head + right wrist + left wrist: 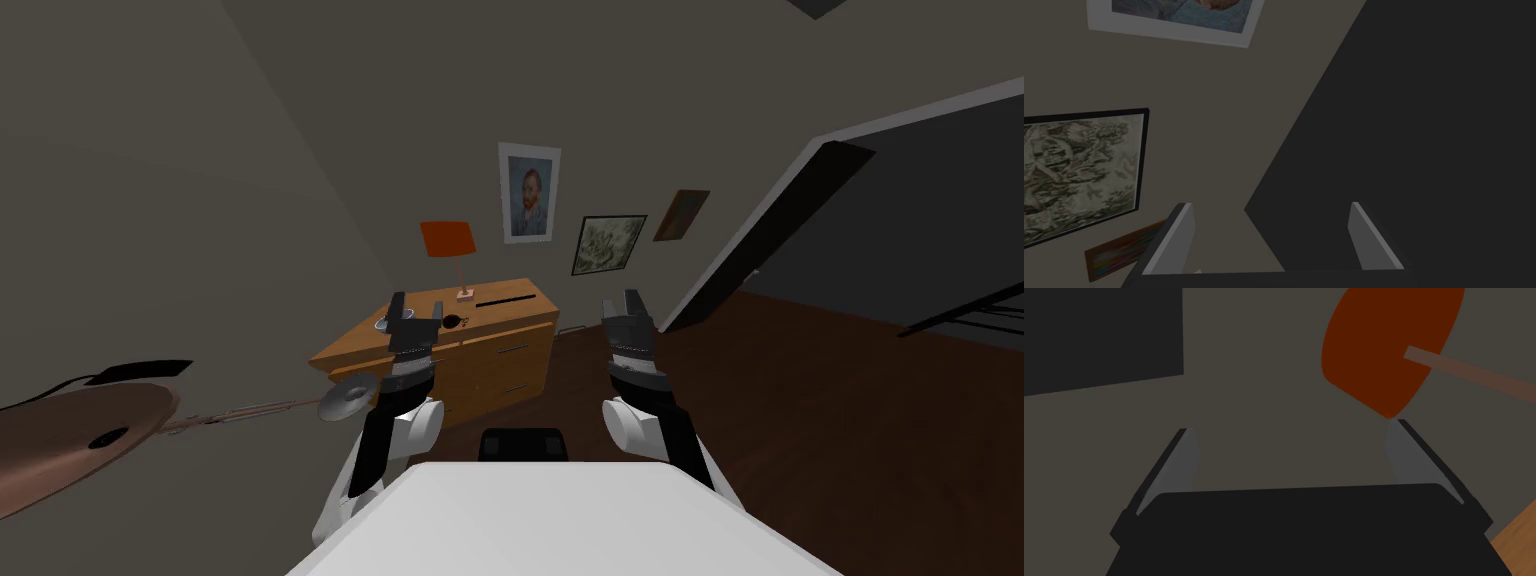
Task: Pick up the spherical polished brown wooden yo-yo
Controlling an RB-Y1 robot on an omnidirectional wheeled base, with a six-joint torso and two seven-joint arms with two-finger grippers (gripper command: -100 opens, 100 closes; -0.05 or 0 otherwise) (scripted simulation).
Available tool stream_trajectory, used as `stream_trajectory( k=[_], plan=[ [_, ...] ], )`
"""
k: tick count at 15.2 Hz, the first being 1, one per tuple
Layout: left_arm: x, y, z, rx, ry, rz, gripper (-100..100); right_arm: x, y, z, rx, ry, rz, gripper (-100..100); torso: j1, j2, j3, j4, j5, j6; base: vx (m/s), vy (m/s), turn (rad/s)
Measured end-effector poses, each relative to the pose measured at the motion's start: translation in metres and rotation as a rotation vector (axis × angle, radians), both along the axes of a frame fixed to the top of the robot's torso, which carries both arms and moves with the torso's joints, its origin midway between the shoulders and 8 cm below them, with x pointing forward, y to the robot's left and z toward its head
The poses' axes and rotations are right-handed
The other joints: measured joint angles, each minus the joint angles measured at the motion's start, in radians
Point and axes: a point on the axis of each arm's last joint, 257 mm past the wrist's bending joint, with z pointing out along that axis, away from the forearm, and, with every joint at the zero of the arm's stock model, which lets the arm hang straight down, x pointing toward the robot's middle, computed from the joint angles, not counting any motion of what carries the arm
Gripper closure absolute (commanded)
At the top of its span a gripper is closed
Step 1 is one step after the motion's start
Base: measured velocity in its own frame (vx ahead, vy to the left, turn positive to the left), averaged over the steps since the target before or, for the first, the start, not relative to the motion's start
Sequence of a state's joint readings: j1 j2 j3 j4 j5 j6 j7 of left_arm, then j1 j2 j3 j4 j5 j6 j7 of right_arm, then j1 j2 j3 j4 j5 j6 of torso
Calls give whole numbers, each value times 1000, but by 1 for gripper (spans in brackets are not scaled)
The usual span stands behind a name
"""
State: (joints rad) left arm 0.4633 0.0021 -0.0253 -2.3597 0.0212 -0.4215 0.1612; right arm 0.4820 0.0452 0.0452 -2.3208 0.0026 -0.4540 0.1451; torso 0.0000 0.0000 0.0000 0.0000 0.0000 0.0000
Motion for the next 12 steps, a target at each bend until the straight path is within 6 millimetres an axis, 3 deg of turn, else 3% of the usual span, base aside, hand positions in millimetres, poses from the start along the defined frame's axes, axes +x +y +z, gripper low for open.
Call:
stream_trajectory(
  k=[12],
  plan=[
    [34,7,-30,28,192,-115,-100,0,0,0,0,0,0,0,1,0,0,0,0,0,-6,2,-51]
  ],
)
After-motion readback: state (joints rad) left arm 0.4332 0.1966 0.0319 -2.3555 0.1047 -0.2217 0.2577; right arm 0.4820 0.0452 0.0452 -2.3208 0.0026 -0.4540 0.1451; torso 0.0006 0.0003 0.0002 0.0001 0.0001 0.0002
